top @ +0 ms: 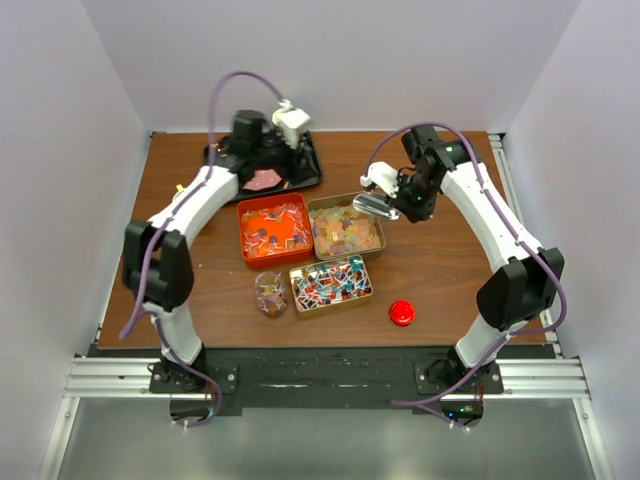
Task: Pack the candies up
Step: Move the storage box to the center of the board, then adjust the spatula.
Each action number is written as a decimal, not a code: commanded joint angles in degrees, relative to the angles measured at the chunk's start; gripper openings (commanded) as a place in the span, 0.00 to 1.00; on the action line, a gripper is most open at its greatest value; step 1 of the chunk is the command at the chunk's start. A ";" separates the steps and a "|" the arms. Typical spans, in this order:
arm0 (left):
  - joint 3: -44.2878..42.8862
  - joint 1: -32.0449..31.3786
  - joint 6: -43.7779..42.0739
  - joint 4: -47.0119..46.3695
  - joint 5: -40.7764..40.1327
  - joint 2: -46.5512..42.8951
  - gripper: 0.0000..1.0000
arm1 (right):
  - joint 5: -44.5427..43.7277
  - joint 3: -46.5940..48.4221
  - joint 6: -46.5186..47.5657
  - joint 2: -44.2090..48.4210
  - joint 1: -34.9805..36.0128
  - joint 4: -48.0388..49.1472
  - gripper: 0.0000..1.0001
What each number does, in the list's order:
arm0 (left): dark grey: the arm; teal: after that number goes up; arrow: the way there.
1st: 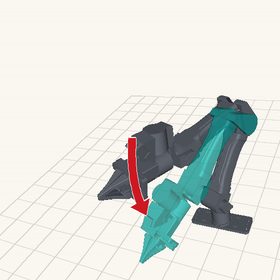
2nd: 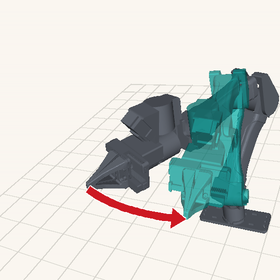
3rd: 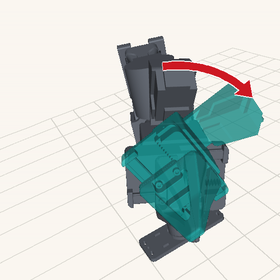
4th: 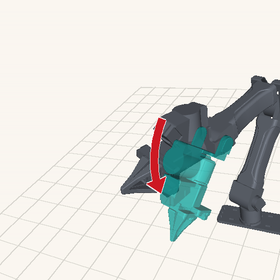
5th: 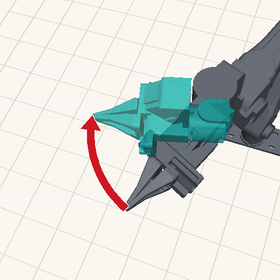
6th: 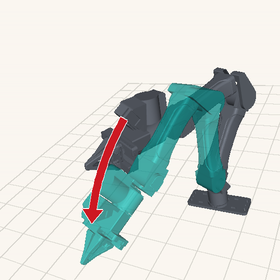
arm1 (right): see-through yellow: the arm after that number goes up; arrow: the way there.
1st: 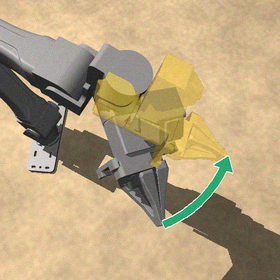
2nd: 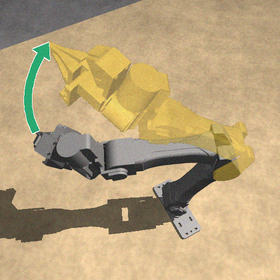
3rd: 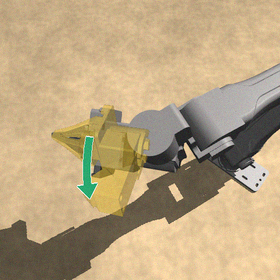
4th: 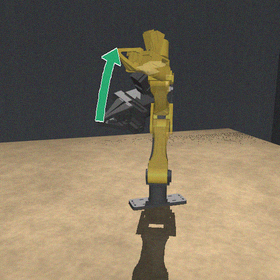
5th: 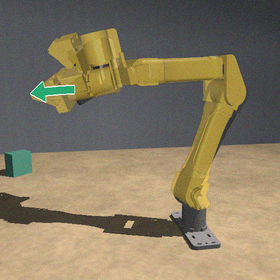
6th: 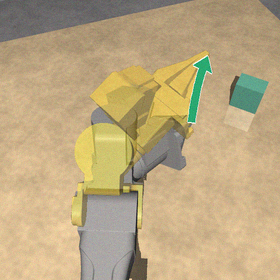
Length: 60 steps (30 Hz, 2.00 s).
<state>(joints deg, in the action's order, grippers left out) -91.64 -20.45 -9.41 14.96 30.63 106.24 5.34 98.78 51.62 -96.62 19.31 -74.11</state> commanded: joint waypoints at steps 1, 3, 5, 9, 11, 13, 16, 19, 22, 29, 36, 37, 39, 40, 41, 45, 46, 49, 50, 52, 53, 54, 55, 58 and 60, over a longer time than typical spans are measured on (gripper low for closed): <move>11.90 6.21 24.13 -14.13 34.81 -2.44 0.65 | 4.59 1.68 0.24 2.58 3.09 2.12 0.00; 15.68 6.30 30.21 -22.04 40.88 -1.74 0.64 | 2.49 1.24 0.33 2.31 5.73 2.91 0.00; 19.37 5.95 42.68 -36.27 42.75 -0.86 0.64 | 1.34 0.97 0.07 1.70 7.58 3.53 0.00; 21.06 5.24 52.30 -46.42 44.16 0.64 0.64 | -0.07 2.29 -1.25 -0.32 9.25 4.32 0.00; 21.41 4.89 52.39 -45.55 43.90 0.73 0.64 | -2.09 2.47 -1.60 -0.85 10.13 5.37 0.00; 21.85 4.89 53.00 -45.46 43.64 0.82 0.64 | -3.05 3.16 -1.78 -1.20 10.66 6.60 0.00; 22.46 4.71 53.00 -44.93 42.93 0.64 0.63 | -3.41 4.66 -2.04 -2.34 11.10 7.13 0.00; 22.64 4.10 53.09 -44.67 43.02 0.55 0.63 | -4.55 5.80 -2.13 -3.49 12.24 7.83 0.00; 22.64 3.57 52.48 -43.27 42.23 0.46 0.62 | -4.82 7.21 -2.13 -4.28 13.12 8.19 0.00; 24.04 3.40 54.92 -47.64 43.10 0.73 0.51 | -5.26 7.48 -1.69 -3.93 15.49 7.92 0.00; 25.98 3.22 61.08 -55.38 45.30 1.69 0.18 | -4.64 6.78 -2.22 -3.14 16.11 8.01 0.00; 26.33 3.31 61.35 -55.91 45.39 1.87 0.02 | -4.38 6.69 -2.22 -3.22 16.28 7.93 0.00; 26.60 3.31 61.53 -56.53 45.04 1.78 0.00 | -3.77 5.99 -2.66 -2.70 16.20 7.40 0.00; 26.60 3.31 61.62 -56.62 45.13 1.87 0.00 | -2.98 5.72 -2.92 -2.35 16.20 6.87 0.08; 26.60 3.40 61.88 -57.06 45.30 1.96 0.00 | -2.36 5.28 -4.05 -1.91 16.02 6.87 0.20; 26.42 3.48 62.49 -57.85 46.36 2.40 0.00 | 9.48 2.22 -5.12 2.91 10.51 6.87 0.55; 26.42 3.57 62.41 -57.85 46.45 2.40 0.00 | 12.03 1.25 -4.60 3.97 9.35 6.96 0.56; 26.42 3.57 62.23 -57.41 46.62 2.57 0.00 | 21.36 -4.99 -0.73 9.41 6.53 10.28 0.56; 26.42 3.57 62.14 -57.33 46.62 2.49 0.00 | 22.51 -6.83 -0.29 11.00 6.36 14.65 0.56; 26.33 3.57 61.53 -56.45 46.71 2.40 0.00 | 25.24 -12.37 -1.69 15.64 6.44 20.20 0.56; 26.33 3.57 61.18 -56.10 46.80 2.40 0.00 | 25.59 -13.52 -3.78 16.45 6.44 24.23 0.56; 26.33 3.57 60.83 -55.40 46.71 2.40 0.00 | 26.38 -14.40 -4.50 16.64 6.44 25.05 0.56; 26.33 3.57 60.56 -55.13 46.80 2.40 0.00 | 26.82 -14.32 -5.11 15.86 6.44 25.32 0.56; 26.33 3.57 59.95 -54.16 46.71 2.22 0.00 | 27.96 -13.18 -4.95 14.01 6.35 23.66 0.55; 26.33 3.49 59.60 -53.55 46.80 2.13 0.00 | 27.79 -13.35 -5.21 13.56 6.35 24.53 0.54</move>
<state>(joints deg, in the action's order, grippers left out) -64.58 -16.91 51.42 -38.81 76.12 109.32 29.26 85.25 47.79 -81.10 25.87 -54.15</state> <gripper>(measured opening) 0.074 0.548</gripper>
